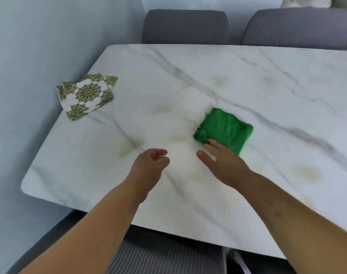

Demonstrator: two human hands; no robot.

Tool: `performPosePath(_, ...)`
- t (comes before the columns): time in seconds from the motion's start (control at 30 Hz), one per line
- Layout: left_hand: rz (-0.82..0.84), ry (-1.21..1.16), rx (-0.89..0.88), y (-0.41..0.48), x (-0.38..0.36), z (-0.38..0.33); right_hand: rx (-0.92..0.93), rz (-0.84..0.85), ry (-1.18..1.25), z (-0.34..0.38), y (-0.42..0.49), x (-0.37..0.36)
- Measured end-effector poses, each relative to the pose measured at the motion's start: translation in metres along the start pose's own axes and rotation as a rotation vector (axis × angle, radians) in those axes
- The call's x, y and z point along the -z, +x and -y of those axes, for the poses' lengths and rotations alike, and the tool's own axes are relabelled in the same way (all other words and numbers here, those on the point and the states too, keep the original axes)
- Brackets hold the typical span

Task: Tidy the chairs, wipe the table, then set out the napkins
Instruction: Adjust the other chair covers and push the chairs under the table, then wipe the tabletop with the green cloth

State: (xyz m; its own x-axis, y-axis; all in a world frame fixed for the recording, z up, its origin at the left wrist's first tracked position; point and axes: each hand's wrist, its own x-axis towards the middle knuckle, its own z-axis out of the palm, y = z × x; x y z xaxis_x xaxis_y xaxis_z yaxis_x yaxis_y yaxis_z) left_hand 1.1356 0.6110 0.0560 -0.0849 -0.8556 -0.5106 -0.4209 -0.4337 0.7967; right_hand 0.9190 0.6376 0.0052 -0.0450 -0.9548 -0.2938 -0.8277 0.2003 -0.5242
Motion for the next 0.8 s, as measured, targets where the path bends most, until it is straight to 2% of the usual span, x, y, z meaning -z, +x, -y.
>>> performPosePath(0.23, -0.012, 0.048, 0.009, 0.014, 0.106, 0.035, 0.078, 0.065, -0.057, 0.097, -0.024, -0.066)
performPosePath(0.33, -0.026, 0.017, 0.007, 0.023, 0.121, 0.038, 0.069, -0.142, -0.023, 0.105, -0.02, -0.068)
performPosePath(0.4, -0.036, -0.001, 0.009, 0.028, 0.128, 0.038, -0.021, -0.257, -0.023, 0.106, -0.004, -0.067)
performPosePath(0.53, -0.096, -0.025, 0.035, 0.042, 0.144, 0.037, -0.288, -0.15, -0.1, 0.111, 0.04, -0.08)
performPosePath(0.63, -0.195, -0.055, 0.063, 0.056, 0.16, 0.034, -0.368, -0.211, -0.192, 0.116, 0.066, -0.102)
performPosePath(0.8, -0.383, -0.103, 0.088, 0.105, 0.195, 0.032, -0.226, -0.264, -0.318, 0.129, 0.113, -0.117)
